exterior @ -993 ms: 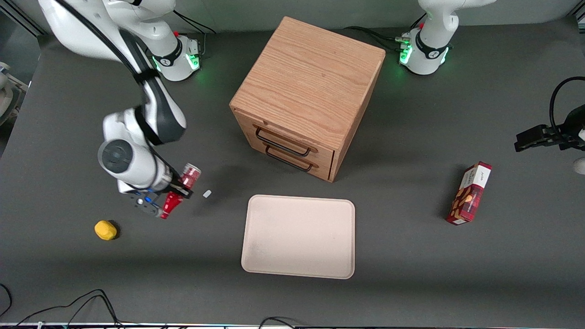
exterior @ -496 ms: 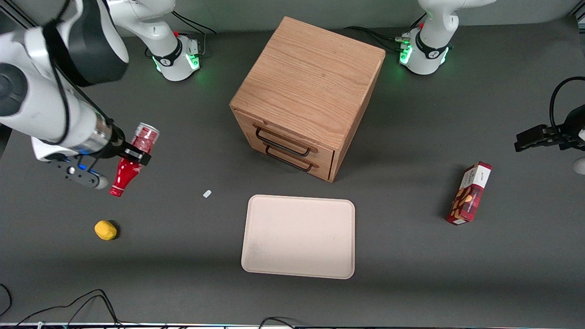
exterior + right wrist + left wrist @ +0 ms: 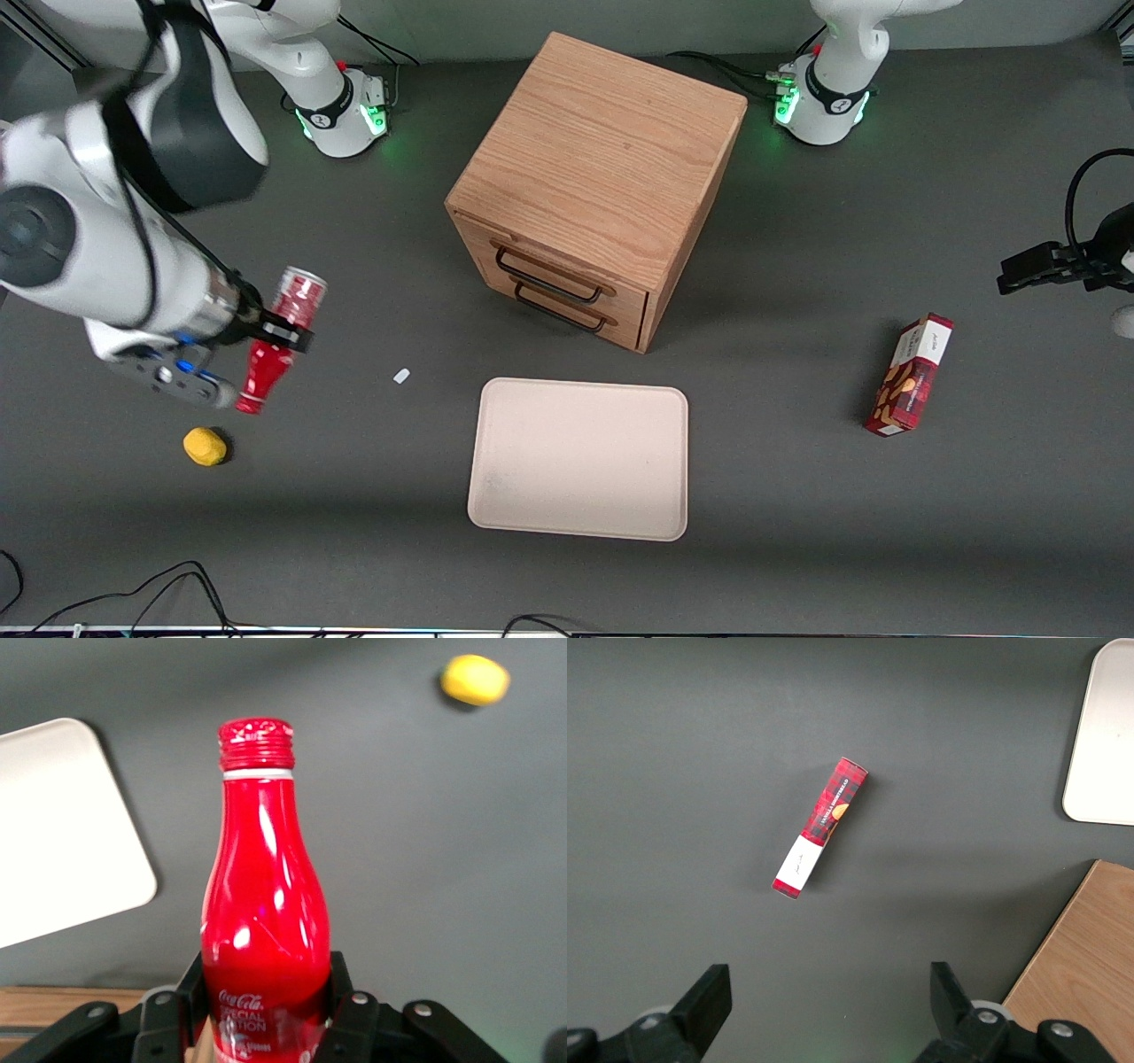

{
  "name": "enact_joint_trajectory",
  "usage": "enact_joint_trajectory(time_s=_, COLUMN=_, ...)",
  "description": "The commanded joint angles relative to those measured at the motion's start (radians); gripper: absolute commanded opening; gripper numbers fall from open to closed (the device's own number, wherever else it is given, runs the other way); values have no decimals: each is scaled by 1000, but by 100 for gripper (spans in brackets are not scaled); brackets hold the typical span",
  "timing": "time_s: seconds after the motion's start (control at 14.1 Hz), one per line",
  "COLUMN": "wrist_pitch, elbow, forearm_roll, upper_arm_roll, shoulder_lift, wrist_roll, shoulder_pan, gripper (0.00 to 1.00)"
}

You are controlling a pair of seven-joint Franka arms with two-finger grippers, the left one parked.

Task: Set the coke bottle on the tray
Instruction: 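Carry the upright bottle over the cream tray and lower it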

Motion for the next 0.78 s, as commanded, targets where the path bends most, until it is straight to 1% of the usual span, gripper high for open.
enact_joint_trajectory(time_s=0.0, wrist_pitch=3, elbow=284, forearm_roll=10, upper_arm_roll=-4, shoulder_lift=257, wrist_roll=17, shoulder_pan=60, gripper=0)
enact_joint_trajectory(time_s=0.35, wrist_pitch=301, elbow=292, forearm_roll=18, upper_arm_roll=-4, shoulder_lift=425, wrist_roll=17, shoulder_pan=141, gripper=0)
enact_joint_trajectory(time_s=0.5, wrist_pitch=434, elbow=292, forearm_roll=16, upper_arm_roll=-4, shoulder_lift=498, wrist_roll=17, shoulder_pan=155, gripper=0)
enact_joint_trajectory(time_s=0.57, wrist_pitch=488, elbow=292, forearm_roll=16, upper_arm_roll=-16, shoulder_lift=535, wrist_roll=15, shoulder_pan=182, gripper=0)
enact_joint_trajectory(time_s=0.71, wrist_pitch=551, elbow=292, forearm_roll=15, upper_arm_roll=-21, shoulder_lift=586, wrist_roll=4, shoulder_pan=201, gripper=0)
